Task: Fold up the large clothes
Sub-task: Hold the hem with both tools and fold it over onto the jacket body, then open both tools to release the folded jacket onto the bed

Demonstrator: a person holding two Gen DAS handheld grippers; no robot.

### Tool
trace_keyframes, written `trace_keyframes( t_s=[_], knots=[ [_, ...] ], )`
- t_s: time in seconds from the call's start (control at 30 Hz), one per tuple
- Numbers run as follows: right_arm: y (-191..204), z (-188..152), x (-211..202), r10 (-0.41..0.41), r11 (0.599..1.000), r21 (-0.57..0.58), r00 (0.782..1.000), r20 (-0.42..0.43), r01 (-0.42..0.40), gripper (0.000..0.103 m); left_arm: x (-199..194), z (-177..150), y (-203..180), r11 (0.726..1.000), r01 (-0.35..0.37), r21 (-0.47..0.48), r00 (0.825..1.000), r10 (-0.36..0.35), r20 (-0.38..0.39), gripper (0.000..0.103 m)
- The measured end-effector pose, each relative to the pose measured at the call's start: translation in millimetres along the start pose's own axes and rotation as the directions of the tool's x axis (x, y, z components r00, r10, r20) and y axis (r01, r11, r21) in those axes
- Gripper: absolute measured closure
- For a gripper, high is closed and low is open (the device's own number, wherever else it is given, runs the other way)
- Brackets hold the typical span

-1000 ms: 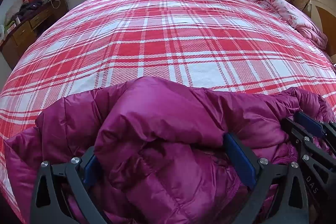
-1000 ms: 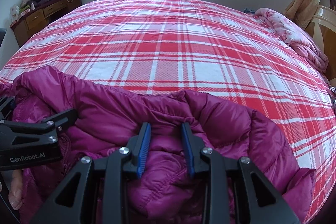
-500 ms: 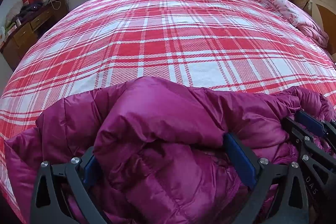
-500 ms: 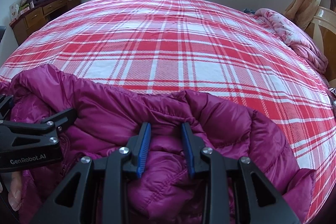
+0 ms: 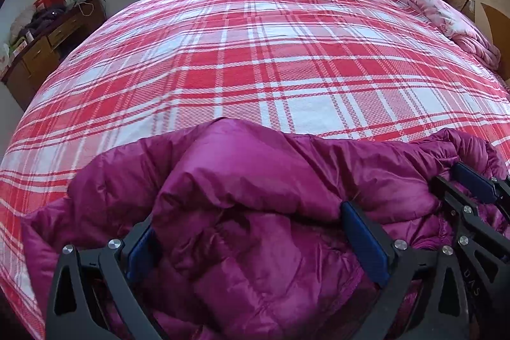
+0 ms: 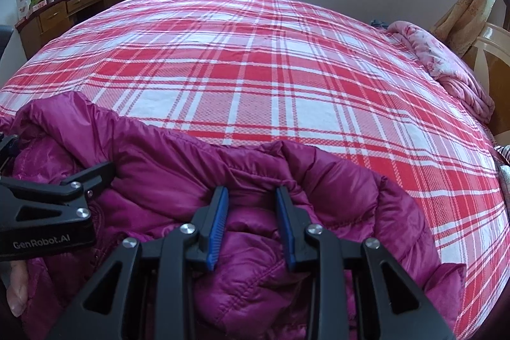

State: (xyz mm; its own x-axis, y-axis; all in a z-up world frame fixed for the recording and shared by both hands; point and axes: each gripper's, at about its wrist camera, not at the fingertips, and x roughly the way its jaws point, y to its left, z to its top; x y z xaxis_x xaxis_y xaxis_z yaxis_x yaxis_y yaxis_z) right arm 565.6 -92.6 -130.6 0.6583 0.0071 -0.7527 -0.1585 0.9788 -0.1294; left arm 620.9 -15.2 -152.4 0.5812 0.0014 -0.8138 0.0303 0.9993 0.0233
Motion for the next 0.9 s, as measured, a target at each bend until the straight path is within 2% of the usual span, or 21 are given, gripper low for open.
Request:
trace_keyframes(
  t_s=[0.07, 0.1, 0.13, 0.17, 0.27, 0.33, 0.4, 0.6, 0.7, 0.9],
  knots=[
    [-4, -3, -20, -0.012, 1.0, -0.015, 0.999, 0.036, 0.013, 0.05, -32, 0, 8, 0.999, 0.031, -0.021, 0.998, -0.03, 0.054, 0.001],
    [-7, -5, -31, -0.021, 1.0, -0.018, 0.998, 0.063, 0.022, 0.037, -52, -1, 12, 0.998, 0.054, -0.026, 0.994, -0.052, 0.095, 0.001],
    [-10, -8, -45, -0.025, 0.999, -0.026, 0.995, 0.098, 0.028, 0.033, -71, -4, 16, 0.997, 0.073, -0.02, 0.988, -0.069, 0.136, 0.001],
    [-12, -11, -55, -0.029, 0.999, -0.035, 0.993, 0.114, 0.033, 0.033, -88, -8, 20, 0.997, 0.073, -0.008, 0.984, -0.071, 0.166, 0.001],
    [-21, -28, -82, -0.092, 0.994, -0.042, 0.988, 0.124, 0.098, 0.033, -126, -36, 28, 0.999, 0.016, 0.038, 0.978, -0.024, 0.209, 0.001],
    [-29, -46, -96, -0.061, 0.998, -0.015, 0.994, 0.092, 0.063, 0.033, -141, -64, 36, 0.998, -0.029, 0.056, 0.976, 0.016, 0.216, 0.001],
    [-36, -73, -110, -0.019, 1.0, 0.017, 0.998, 0.058, 0.018, 0.033, -151, -97, 45, 0.996, -0.048, 0.071, 0.979, 0.033, 0.203, 0.001],
    [-50, -147, -146, -0.008, 0.994, 0.107, 1.0, -0.003, 0.009, 0.033, -169, -183, 73, 0.992, -0.106, 0.067, 0.983, 0.094, 0.157, 0.001],
    [-57, -176, -166, -0.002, 0.986, 0.165, 1.0, -0.006, 0.003, 0.033, -175, -212, 84, 0.995, -0.09, 0.051, 0.989, 0.083, 0.122, 0.001],
    [-50, -213, -185, 0.001, 0.98, 0.197, 0.999, -0.039, 0.007, 0.033, -178, -250, 99, 0.996, -0.094, 0.0, 0.993, 0.094, 0.07, 0.001]
  ],
)
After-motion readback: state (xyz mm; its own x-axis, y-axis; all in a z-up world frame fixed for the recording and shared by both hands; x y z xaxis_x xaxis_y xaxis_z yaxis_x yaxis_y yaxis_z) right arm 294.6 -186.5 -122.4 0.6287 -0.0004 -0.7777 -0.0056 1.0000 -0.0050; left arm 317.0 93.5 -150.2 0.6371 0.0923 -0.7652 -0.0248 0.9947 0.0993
